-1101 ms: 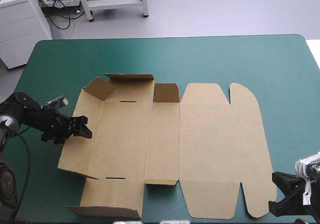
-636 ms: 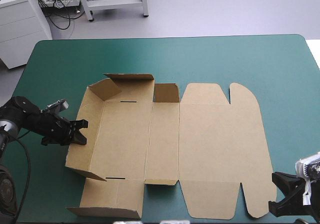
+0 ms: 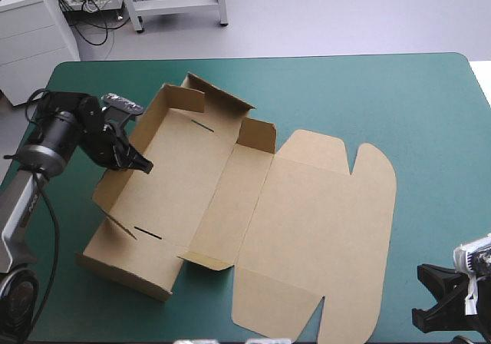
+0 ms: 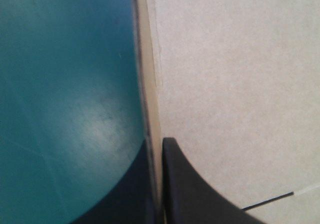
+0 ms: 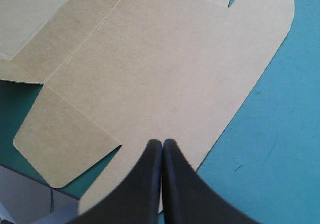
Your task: Fold the box
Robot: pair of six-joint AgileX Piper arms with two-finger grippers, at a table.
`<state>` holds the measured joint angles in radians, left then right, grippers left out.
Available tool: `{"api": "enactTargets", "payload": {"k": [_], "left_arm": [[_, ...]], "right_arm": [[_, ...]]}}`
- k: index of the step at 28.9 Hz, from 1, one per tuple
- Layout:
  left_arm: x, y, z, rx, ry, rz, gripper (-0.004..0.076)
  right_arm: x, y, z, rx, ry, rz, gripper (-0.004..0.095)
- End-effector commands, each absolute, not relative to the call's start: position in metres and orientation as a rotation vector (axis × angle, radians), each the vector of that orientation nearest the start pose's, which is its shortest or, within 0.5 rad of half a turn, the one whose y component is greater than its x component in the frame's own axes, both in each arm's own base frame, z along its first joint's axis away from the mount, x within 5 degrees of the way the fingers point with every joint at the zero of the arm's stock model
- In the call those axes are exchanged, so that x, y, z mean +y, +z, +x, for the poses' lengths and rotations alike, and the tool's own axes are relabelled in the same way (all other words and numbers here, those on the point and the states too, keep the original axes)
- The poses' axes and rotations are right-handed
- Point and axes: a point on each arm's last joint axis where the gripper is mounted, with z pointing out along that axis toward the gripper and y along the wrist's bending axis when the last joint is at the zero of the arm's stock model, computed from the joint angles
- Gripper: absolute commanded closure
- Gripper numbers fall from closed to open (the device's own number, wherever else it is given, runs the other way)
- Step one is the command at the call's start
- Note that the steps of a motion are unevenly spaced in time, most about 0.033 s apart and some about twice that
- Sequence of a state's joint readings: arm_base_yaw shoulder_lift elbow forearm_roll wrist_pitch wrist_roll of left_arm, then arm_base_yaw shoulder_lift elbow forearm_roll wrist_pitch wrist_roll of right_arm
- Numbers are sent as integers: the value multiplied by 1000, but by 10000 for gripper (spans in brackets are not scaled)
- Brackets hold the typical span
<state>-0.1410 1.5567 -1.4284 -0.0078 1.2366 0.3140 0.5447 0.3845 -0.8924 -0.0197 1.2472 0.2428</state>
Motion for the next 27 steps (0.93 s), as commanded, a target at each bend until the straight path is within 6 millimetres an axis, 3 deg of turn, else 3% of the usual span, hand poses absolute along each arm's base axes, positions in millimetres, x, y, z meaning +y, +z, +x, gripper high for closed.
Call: {"api": "enactTargets", "payload": {"k": [1,5,12,18,20,27], "left_arm": [[-62,361,312,2669,288,808,756],[-101,368,333,2426,614,1020,756],[-154,374,340,2059,825,1147,756],[-191,374,329,1853,807,1246,756],[-200,363,321,1799,818,1306,756],[-215,331,287,1550,944,1271,756]], "right_arm": [[9,374,19,2220,408,-319,926],[9,374,19,2223,417,-307,926],[9,374,19,2226,427,-283,926],[9,374,19,2231,440,-255,926],[9,374,19,2234,446,-244,926],[9,374,19,2233,448,-236,926]]}}
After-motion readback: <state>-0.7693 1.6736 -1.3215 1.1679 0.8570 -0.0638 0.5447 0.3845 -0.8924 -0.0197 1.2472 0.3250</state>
